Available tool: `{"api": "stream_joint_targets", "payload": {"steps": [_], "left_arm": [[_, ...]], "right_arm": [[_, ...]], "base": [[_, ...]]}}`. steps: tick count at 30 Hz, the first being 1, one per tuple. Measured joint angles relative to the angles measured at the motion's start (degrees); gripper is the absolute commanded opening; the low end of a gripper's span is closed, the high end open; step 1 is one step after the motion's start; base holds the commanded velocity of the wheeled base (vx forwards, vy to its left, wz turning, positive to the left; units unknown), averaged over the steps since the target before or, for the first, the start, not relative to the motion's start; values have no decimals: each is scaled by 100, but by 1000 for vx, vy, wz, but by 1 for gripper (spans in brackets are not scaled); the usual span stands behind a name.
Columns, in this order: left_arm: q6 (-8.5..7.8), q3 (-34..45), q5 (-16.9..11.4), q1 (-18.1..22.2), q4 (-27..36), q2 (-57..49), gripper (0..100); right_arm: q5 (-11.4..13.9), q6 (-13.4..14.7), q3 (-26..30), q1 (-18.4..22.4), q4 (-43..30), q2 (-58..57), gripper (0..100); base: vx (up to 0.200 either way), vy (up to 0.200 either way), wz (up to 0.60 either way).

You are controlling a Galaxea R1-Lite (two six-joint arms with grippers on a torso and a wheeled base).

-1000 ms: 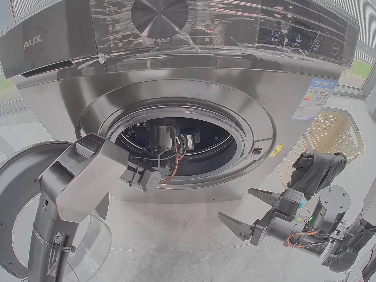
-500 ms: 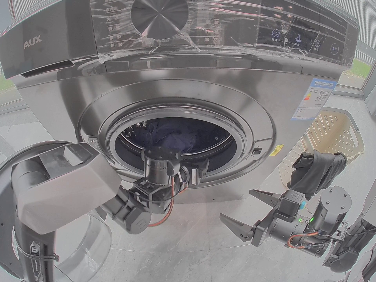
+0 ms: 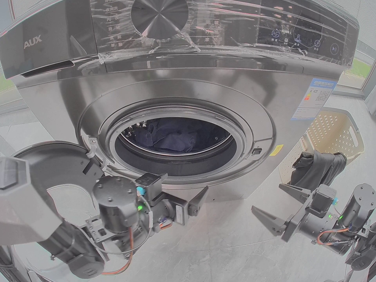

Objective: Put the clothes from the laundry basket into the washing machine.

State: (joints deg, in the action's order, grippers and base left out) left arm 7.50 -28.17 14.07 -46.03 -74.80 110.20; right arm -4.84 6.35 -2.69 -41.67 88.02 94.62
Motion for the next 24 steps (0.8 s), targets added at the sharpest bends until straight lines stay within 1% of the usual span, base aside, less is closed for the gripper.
{"api": "stream_joint_targets", "payload": {"steps": [5,8,12,16,20,24], "left_arm": [[-2,885,5,-115,-110,-869,100],[-17,1319,38,-135,-187,-1307,100],[-39,1831,66,-145,-284,-1899,100],[-61,2275,73,-121,-274,-2482,100],[-112,2583,68,80,20,-3101,100],[-127,2681,62,265,374,-3593,100]], "right_arm": [[-40,-45,138,422,-133,-546,100],[-52,-72,157,612,-524,-863,100],[-99,-99,166,791,-1348,-1370,100],[-293,-91,171,890,-2302,-1987,100],[-497,-37,173,969,-3300,-2719,100],[-539,5,168,1102,-3983,-3357,100]], "base": [[-200,0,0],[-200,0,0],[-200,0,0],[-200,0,0],[-200,0,0],[-200,0,0]]}}
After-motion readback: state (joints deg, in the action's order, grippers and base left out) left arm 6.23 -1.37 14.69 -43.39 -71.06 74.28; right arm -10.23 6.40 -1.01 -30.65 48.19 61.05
